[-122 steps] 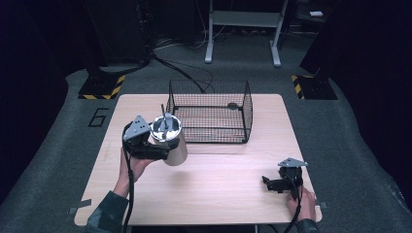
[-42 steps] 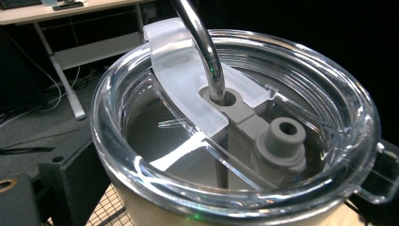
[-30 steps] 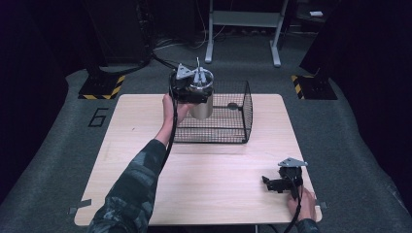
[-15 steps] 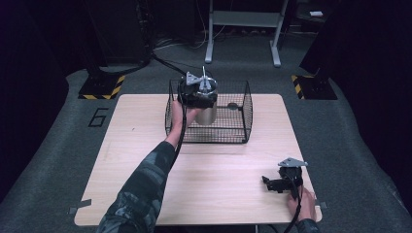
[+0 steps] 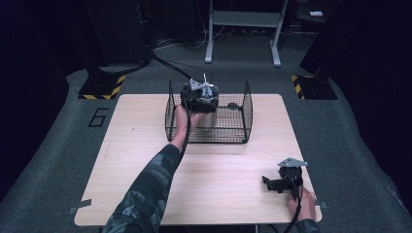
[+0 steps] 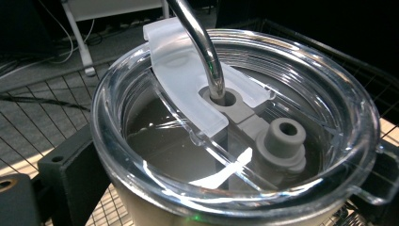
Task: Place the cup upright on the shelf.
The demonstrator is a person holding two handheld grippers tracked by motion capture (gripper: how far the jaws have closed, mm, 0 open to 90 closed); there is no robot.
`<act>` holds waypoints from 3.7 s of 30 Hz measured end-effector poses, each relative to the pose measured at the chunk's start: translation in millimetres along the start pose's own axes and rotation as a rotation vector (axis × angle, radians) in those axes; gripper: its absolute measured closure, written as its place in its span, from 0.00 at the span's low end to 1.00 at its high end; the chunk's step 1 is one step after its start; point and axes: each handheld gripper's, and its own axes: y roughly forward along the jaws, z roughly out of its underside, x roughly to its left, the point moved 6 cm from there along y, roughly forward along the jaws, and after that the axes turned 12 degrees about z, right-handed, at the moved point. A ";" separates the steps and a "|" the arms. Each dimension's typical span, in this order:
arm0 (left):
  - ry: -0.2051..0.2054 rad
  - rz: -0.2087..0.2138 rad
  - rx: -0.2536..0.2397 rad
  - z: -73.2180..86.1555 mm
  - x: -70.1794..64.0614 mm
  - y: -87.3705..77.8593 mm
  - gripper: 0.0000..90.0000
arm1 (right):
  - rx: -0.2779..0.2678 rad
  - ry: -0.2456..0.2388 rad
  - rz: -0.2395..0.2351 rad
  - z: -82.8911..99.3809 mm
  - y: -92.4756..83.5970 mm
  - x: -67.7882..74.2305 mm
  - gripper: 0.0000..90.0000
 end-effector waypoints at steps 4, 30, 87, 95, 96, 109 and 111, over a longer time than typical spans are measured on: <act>-0.004 -0.002 0.005 3.8 -0.4 5.5 0.04 | 0.000 0.001 0.000 0.0 0.0 0.1 0.00; 0.028 -0.001 0.002 37.1 5.7 10.4 0.04 | 0.003 -0.013 -0.005 0.6 -0.4 -0.4 0.00; 0.070 0.063 0.103 80.4 -19.8 -179.4 0.00 | 0.004 -0.010 -0.003 0.5 -0.4 -0.2 0.00; 0.043 0.012 0.145 128.7 -6.2 -209.8 0.00 | 0.004 -0.010 -0.002 0.5 -0.4 -0.2 0.00; 0.029 0.002 0.142 134.8 -4.7 -213.4 0.00 | 0.004 -0.010 -0.002 0.4 -0.4 -0.2 0.00; -0.133 -0.118 0.201 232.0 31.0 -256.4 0.00 | 0.003 -0.010 0.000 0.4 -0.3 -0.2 0.00; -0.162 -0.139 0.203 246.1 37.3 -259.5 0.00 | 0.004 -0.008 0.000 0.4 -0.4 -0.1 0.00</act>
